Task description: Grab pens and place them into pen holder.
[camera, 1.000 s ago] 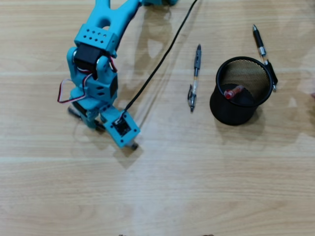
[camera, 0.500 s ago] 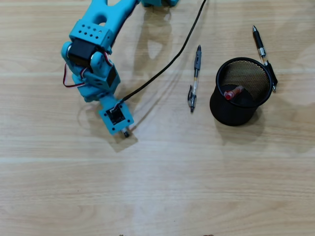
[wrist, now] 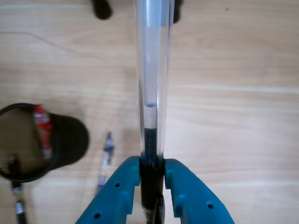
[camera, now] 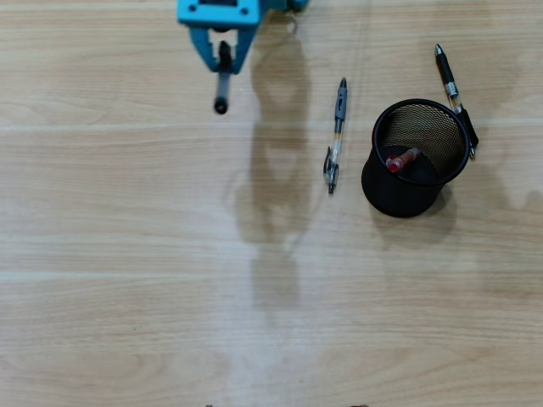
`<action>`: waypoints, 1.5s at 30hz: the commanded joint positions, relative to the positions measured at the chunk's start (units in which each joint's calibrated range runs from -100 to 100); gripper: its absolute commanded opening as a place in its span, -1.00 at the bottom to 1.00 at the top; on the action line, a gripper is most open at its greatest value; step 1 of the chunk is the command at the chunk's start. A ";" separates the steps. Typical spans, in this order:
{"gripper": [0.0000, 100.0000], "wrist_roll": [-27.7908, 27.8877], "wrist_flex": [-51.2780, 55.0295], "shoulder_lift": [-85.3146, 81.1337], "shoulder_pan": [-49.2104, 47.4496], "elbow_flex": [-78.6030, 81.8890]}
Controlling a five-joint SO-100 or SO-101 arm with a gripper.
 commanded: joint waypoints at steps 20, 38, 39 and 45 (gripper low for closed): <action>-0.97 -13.07 -67.28 -25.48 -21.29 71.41; -0.96 -15.27 -87.05 -23.12 -29.12 88.98; -0.96 -15.27 -87.13 -23.12 -29.20 89.70; -0.82 -14.06 -87.22 -24.47 -28.96 90.43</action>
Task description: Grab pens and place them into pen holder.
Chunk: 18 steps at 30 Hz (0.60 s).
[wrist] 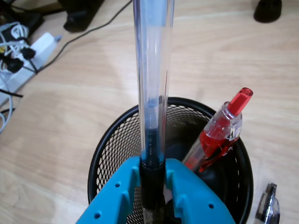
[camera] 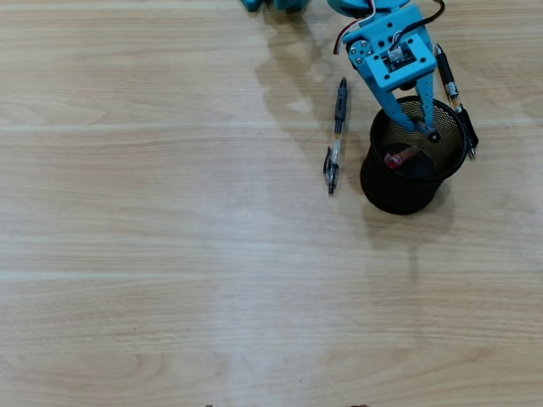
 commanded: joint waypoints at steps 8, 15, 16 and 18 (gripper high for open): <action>-0.43 10.37 -7.71 -3.22 0.40 -2.57; -0.43 15.23 9.05 -11.68 6.77 -8.91; -0.43 15.33 16.79 -12.94 8.22 -11.27; -0.42 15.23 35.95 -14.80 10.88 -17.51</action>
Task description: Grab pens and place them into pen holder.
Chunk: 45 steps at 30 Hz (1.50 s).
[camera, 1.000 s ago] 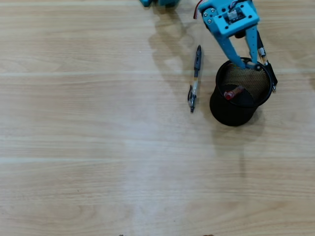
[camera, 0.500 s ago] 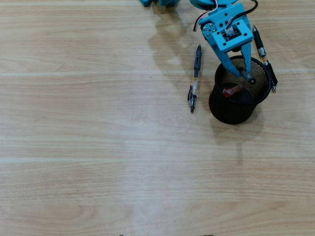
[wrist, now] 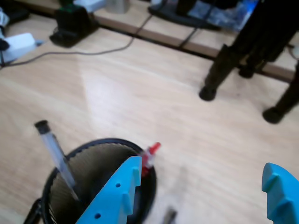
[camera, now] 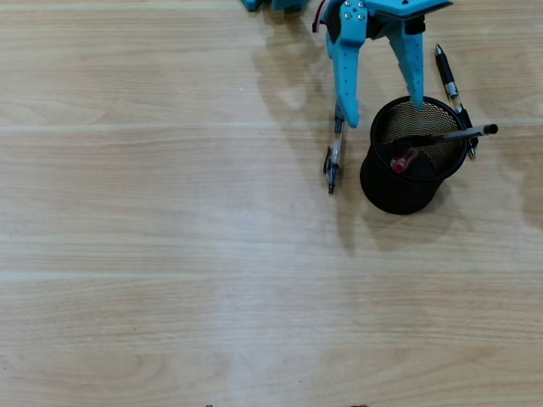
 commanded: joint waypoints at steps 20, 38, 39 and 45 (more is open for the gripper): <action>-0.42 -17.52 44.02 18.51 -7.38 -3.71; -0.43 -17.62 39.64 26.71 -8.26 -1.27; -0.44 -17.62 39.64 26.88 -8.26 -1.27; -0.57 -17.57 34.22 29.67 -7.78 -1.27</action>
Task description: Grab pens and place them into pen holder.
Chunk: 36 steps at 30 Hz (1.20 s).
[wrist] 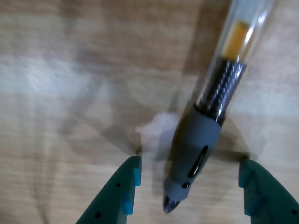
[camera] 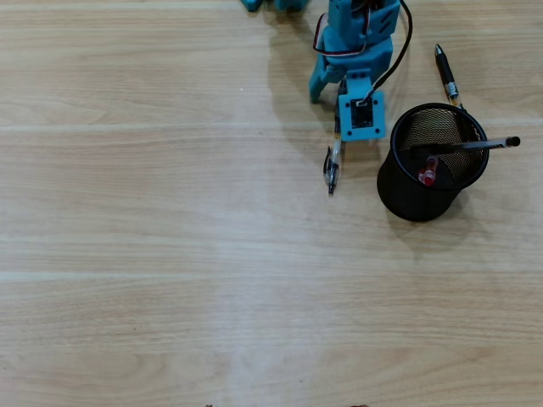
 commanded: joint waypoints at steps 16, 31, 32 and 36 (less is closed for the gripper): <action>-0.97 1.63 -10.04 3.01 4.04 -0.02; -0.97 15.28 -18.20 -22.86 19.85 -9.62; -0.97 14.86 -21.38 -24.89 18.88 -9.26; -0.97 8.59 -36.25 -30.55 13.64 -2.83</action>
